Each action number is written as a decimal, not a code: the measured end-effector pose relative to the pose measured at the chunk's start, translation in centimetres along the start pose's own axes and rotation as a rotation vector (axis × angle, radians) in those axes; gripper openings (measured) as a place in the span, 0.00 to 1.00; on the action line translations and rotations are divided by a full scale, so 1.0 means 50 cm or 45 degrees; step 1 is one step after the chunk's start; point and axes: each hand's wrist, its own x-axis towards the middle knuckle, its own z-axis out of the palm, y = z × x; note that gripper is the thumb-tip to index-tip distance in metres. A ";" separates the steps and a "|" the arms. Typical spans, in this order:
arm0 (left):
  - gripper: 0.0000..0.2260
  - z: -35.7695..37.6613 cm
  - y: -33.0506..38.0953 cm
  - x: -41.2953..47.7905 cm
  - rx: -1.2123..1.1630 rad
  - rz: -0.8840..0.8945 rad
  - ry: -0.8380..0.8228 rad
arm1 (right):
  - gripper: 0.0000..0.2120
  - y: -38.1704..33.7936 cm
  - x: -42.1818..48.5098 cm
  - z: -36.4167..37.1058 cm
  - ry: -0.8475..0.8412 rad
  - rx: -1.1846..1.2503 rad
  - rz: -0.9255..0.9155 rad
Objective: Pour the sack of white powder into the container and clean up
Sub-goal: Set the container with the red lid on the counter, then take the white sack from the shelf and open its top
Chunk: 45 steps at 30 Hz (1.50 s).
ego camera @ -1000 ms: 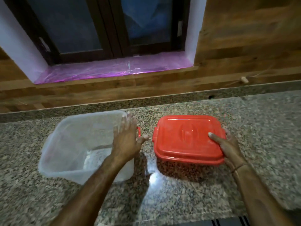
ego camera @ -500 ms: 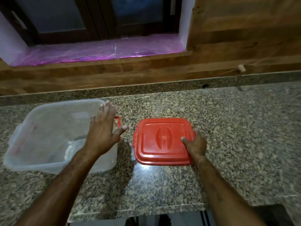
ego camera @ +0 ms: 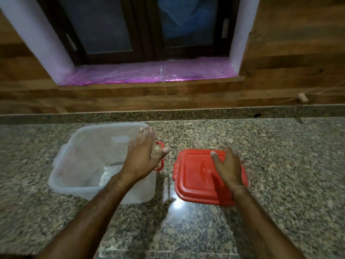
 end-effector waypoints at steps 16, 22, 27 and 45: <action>0.36 -0.438 -0.515 -0.291 0.154 -0.287 0.433 | 0.15 -0.723 -0.272 0.274 -0.287 0.062 -0.890; 0.34 -0.591 -0.690 -0.373 0.198 -0.443 0.561 | 0.16 -0.924 -0.337 0.402 -0.428 0.031 -1.025; 0.32 -0.725 -0.792 -0.364 0.232 -0.487 0.637 | 0.17 -1.081 -0.325 0.503 -0.457 0.114 -1.106; 0.29 -1.427 -1.107 -0.210 0.463 -0.450 1.193 | 0.18 -1.945 -0.315 0.765 -0.538 0.403 -1.461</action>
